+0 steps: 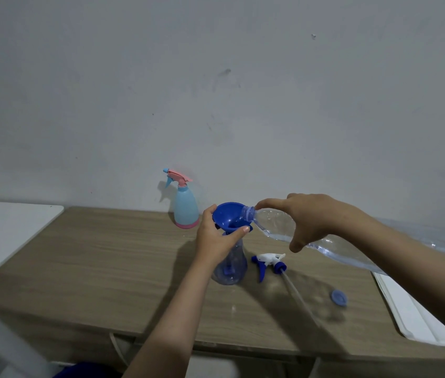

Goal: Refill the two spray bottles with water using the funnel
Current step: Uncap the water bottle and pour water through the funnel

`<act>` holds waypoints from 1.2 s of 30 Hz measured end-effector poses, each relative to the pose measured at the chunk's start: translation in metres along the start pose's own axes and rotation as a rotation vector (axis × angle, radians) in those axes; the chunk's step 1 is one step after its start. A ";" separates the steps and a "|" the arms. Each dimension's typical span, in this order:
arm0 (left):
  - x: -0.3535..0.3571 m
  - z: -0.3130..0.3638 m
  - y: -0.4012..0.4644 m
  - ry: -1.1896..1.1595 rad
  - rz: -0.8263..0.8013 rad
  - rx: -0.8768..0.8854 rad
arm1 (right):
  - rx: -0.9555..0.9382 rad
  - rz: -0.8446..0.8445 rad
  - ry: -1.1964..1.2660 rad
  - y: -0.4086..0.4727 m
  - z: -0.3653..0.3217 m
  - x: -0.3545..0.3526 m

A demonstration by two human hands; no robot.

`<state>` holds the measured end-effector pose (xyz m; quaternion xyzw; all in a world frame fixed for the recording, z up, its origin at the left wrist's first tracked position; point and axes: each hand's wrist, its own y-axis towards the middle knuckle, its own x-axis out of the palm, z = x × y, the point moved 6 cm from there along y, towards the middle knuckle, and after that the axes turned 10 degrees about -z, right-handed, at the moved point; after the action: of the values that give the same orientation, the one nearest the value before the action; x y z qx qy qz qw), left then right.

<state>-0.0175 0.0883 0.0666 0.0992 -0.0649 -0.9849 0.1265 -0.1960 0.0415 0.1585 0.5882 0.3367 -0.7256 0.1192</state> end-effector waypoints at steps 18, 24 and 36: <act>0.000 0.001 0.000 -0.001 0.003 0.006 | -0.015 0.042 0.021 -0.001 0.005 0.004; 0.000 0.000 0.000 0.009 0.003 -0.008 | -0.052 0.129 0.133 -0.002 0.005 0.014; -0.003 0.000 -0.001 0.028 0.031 -0.025 | -0.223 0.614 0.611 -0.026 0.029 0.007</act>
<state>-0.0149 0.0900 0.0669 0.1104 -0.0521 -0.9821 0.1438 -0.2351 0.0445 0.1631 0.8317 0.2423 -0.4088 0.2871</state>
